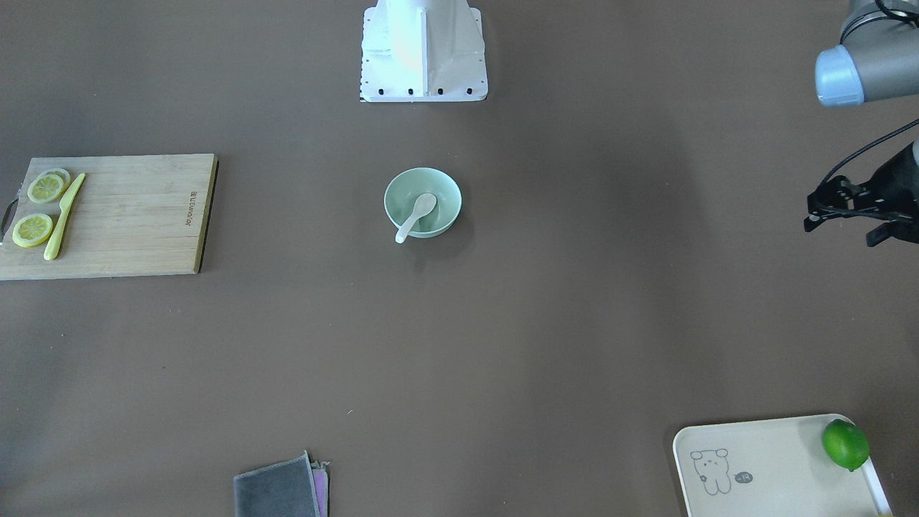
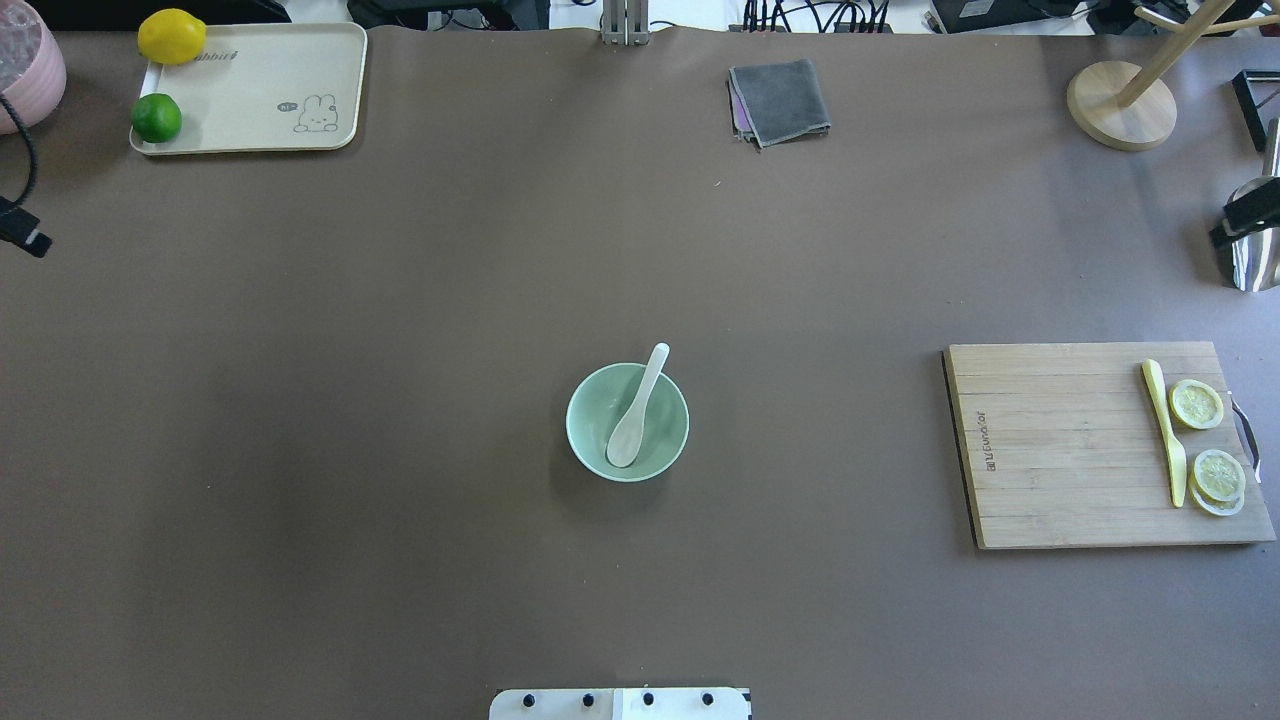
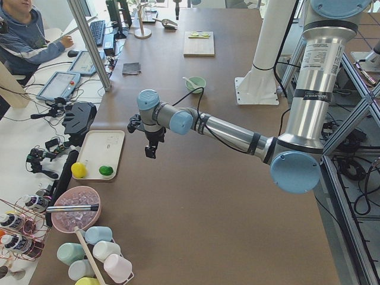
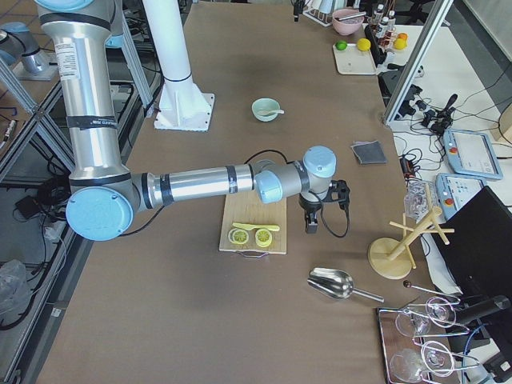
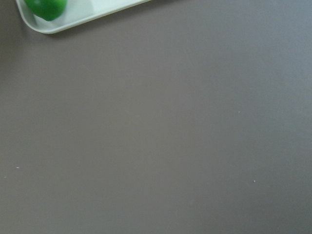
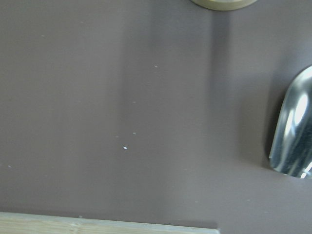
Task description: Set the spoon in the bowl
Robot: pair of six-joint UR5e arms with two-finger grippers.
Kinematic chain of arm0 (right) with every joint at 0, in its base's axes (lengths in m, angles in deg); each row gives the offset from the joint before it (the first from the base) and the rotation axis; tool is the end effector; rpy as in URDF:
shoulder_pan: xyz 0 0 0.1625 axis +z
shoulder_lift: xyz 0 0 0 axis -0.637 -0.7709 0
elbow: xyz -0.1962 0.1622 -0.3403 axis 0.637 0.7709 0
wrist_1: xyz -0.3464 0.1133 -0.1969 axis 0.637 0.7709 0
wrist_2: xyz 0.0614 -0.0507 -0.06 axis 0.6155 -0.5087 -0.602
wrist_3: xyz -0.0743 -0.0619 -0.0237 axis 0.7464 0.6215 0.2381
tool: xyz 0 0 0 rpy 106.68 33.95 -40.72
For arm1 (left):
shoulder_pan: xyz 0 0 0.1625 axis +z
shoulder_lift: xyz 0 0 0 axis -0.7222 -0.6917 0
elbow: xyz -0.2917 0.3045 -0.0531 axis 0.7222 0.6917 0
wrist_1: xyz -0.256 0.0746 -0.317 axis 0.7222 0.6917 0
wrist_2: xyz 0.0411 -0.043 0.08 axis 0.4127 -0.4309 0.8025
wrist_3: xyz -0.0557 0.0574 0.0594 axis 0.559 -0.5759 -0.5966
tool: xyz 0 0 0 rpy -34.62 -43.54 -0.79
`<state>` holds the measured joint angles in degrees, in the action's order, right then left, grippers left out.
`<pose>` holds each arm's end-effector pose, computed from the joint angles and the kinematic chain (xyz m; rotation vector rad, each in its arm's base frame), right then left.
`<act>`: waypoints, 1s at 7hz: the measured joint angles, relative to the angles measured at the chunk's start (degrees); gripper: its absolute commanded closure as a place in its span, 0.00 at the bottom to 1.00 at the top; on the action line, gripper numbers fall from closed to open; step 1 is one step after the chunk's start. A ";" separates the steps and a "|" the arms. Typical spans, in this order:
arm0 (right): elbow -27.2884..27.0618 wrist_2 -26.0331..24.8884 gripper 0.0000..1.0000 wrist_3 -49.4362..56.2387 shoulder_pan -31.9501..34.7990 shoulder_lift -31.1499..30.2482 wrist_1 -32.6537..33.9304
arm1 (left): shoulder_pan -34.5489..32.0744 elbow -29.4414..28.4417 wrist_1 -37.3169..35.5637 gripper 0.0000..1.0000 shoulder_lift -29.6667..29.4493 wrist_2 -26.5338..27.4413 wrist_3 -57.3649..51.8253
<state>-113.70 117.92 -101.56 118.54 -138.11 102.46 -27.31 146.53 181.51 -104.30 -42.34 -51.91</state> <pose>-0.0426 -0.5452 0.5863 0.0847 -0.8241 -0.0496 0.0908 -0.5428 0.5078 0.1622 0.7779 0.2779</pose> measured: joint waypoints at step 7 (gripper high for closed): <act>7.10 1.40 0.00 15.51 9.63 -1.78 0.20 | -9.61 -0.23 -1.13 0.03 7.88 -3.87 -7.68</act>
<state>-106.61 119.33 -86.05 128.17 -139.89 102.67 -36.92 146.29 180.38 -96.43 -46.21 -59.59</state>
